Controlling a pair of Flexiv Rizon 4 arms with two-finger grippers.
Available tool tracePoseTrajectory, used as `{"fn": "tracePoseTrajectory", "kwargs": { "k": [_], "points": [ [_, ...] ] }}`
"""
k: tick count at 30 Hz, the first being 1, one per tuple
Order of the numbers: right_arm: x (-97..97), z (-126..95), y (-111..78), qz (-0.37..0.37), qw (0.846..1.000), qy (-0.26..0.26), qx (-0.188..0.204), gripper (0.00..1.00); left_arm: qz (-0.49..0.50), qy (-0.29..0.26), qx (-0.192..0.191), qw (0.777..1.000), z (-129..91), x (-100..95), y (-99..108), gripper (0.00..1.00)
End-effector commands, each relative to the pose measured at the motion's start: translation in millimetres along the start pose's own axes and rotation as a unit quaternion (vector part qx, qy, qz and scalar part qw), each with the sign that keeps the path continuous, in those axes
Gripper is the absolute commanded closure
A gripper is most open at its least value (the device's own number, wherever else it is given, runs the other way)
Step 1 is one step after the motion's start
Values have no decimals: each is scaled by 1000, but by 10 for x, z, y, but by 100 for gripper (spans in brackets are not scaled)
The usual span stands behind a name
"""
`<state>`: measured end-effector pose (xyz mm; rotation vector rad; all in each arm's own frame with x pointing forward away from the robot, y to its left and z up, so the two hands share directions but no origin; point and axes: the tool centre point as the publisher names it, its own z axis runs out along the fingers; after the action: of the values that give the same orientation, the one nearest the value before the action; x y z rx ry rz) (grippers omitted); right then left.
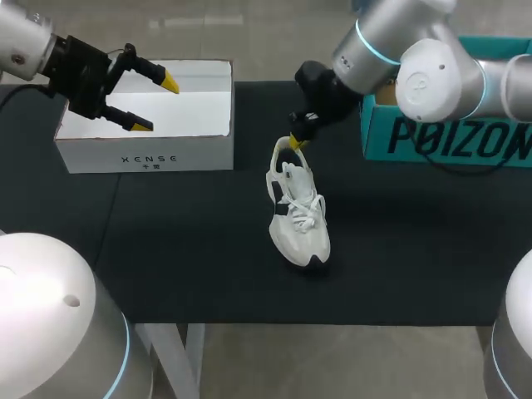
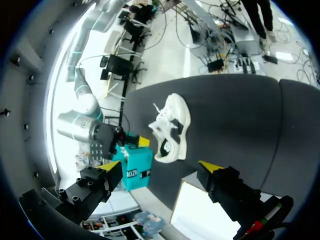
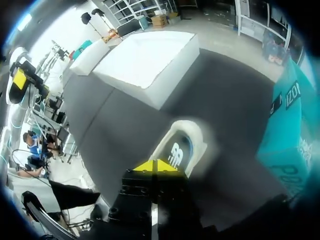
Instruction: Take the shoe out of the shoebox, open the shoe tongue, remove and reinsert the insole, then place the shoe into the shoebox
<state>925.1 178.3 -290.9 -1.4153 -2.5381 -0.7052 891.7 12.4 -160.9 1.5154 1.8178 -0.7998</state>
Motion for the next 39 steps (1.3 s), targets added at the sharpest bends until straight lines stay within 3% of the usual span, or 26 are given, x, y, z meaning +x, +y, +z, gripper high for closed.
{"fn": "tracePoseTrajectory", "kwargs": {
  "k": [1,4,6,10,13,23,34,39],
  "points": [
    [-81,170,14,46,993,-105,-6,100,0,2,0,1000,-2,-4,2,0],
    [-169,288,36,56,989,-134,-8,100,0,2,0,1000,-2,-4,2,0],
    [-217,366,57,60,991,-123,-12,100,0,2,0,1000,-2,-4,2,0],
    [-273,466,103,53,987,-150,7,100,0,2,0,1000,-2,-4,2,0],
    [-348,524,116,63,989,-133,4,100,0,2,0,1000,-2,-4,2,0],
    [-631,724,109,81,983,-163,34,100,0,2,0,1000,-2,-4,2,0],
    [-526,999,-7,65,982,-157,82,100,0,2,0,1000,-2,-4,2,0],
    [-573,1100,-104,67,979,-160,103,100,0,2,0,1000,-2,-4,2,0]
  ]
}}
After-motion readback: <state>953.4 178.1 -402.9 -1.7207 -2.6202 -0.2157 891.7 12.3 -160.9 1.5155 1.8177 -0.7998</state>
